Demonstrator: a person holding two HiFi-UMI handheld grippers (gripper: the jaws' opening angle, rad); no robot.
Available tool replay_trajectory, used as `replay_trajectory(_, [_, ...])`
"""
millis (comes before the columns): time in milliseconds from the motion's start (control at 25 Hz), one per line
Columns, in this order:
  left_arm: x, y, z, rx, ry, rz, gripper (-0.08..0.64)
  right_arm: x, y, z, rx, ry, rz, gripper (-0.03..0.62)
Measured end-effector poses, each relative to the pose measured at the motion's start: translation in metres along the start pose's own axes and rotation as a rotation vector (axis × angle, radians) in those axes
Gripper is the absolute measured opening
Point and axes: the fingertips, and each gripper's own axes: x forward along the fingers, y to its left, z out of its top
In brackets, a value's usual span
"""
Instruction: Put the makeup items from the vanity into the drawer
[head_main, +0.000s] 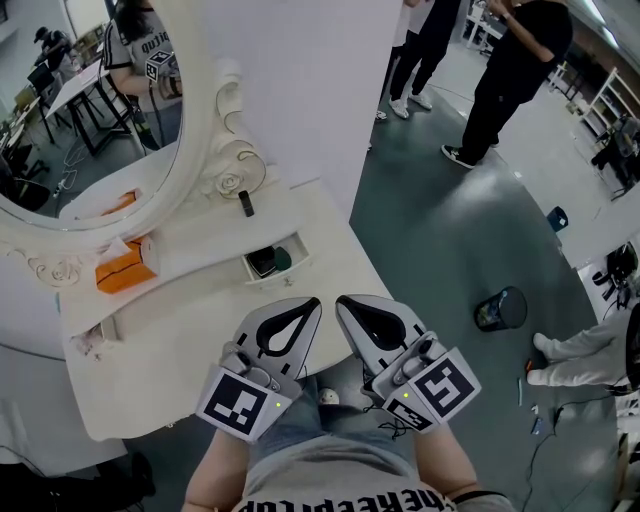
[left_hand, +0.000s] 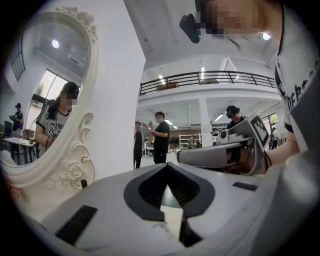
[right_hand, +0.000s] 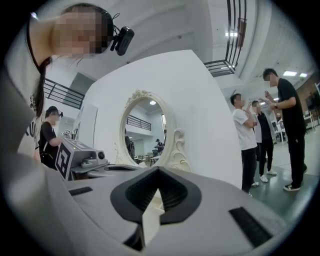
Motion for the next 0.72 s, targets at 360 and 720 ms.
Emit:
replay_trajectory(360, [-0.003, -0.009, 0.003, 0.009, -0.004, 0.0, 0.017, -0.008, 0.004, 0.003, -0.011, -0.005, 0.002, 0.011])
replay_trajectory(720, [-0.008, -0.016, 0.004, 0.014, -0.007, 0.002, 0.016, -0.013, 0.01, 0.004, -0.023, -0.007, 0.005, 0.011])
